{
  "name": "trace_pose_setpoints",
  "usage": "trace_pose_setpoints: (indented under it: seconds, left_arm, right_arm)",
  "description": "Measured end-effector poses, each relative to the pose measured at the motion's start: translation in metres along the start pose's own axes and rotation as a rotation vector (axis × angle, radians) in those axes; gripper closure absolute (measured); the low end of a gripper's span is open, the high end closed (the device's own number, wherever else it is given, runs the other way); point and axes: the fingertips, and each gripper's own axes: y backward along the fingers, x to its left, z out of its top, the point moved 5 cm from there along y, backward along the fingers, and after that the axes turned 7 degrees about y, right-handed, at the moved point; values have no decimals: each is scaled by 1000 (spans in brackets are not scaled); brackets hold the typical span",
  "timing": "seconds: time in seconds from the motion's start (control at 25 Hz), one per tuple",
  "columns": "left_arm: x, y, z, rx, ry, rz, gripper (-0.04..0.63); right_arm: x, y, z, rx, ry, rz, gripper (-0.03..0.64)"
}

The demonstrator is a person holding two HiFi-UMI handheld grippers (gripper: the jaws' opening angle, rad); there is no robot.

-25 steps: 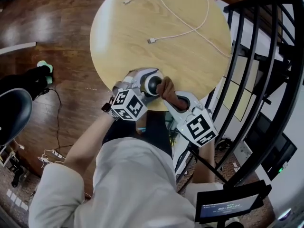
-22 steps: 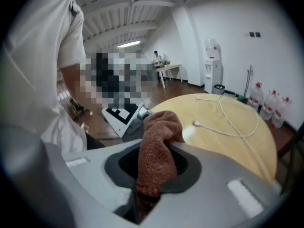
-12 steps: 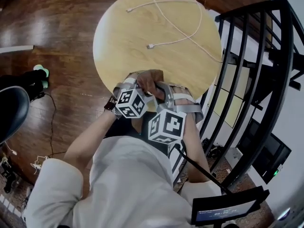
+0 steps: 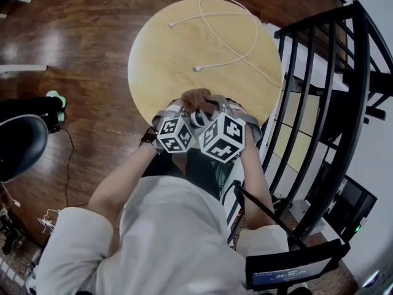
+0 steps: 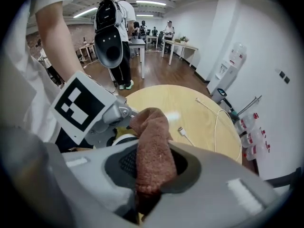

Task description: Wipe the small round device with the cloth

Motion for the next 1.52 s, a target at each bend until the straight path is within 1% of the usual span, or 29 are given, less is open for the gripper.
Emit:
trace_pose_setpoints:
  seconds: [0.08, 0.16, 0.32, 0.44, 0.52, 0.6, 0.68, 0.76, 0.84, 1.0, 1.08, 1.16, 1.24, 1.32, 1.36, 1.4, 1.52]
  left_arm:
    - [0, 0, -1, 4, -1, 0, 213]
    - [2, 0, -1, 7, 0, 2, 213]
    - [3, -2, -1, 20, -1, -5, 213]
    - [3, -1, -2, 28, -9, -12, 213]
    - [3, -2, -2, 32, -12, -13, 213]
    - [3, -4, -2, 36, -7, -18, 213]
    - [5, -8, -1, 41, 7, -33, 213]
    - [8, -12, 0, 51, 19, -53, 212]
    - [12, -11, -1, 58, 27, -63, 209]
    - [13, 7, -1, 31, 69, -65, 204]
    - [14, 19, -1, 8, 100, -53, 204]
    - [17, 38, 1, -22, 143, -53, 204]
    - [20, 61, 8, -78, 201, -73, 215]
    - [25, 81, 17, -144, 258, -90, 224]
    - [28, 91, 22, -171, 275, -84, 228]
    - [32, 102, 27, -194, 281, -59, 255]
    - [49, 133, 49, -257, 271, 86, 412]
  right_arm:
    - [9, 8, -1, -15, -8, 33, 549]
    - [17, 15, -4, -8, 2, 52, 549]
    - [34, 23, -14, 42, 24, 53, 548]
    - [48, 25, -18, 51, 21, 47, 549]
    - [57, 25, -22, 42, -4, 60, 549]
    - [68, 24, -29, 45, -30, 92, 548]
    - [76, 21, -43, 70, -63, 121, 549]
    - [78, 20, -60, 99, -126, 117, 548]
    - [73, 27, -72, 74, -244, 81, 549]
    - [59, 57, -87, -109, -533, -40, 549]
    - [55, 71, -96, -186, -639, -112, 549]
    - [50, 86, -97, -251, -722, -189, 549]
    - [46, 102, -96, -293, -791, -274, 549]
    - [41, 115, -95, -313, -833, -361, 548]
    - [39, 121, -93, -329, -846, -400, 549]
    - [37, 127, -90, -354, -855, -436, 548]
    - [29, 141, -81, -433, -867, -540, 549]
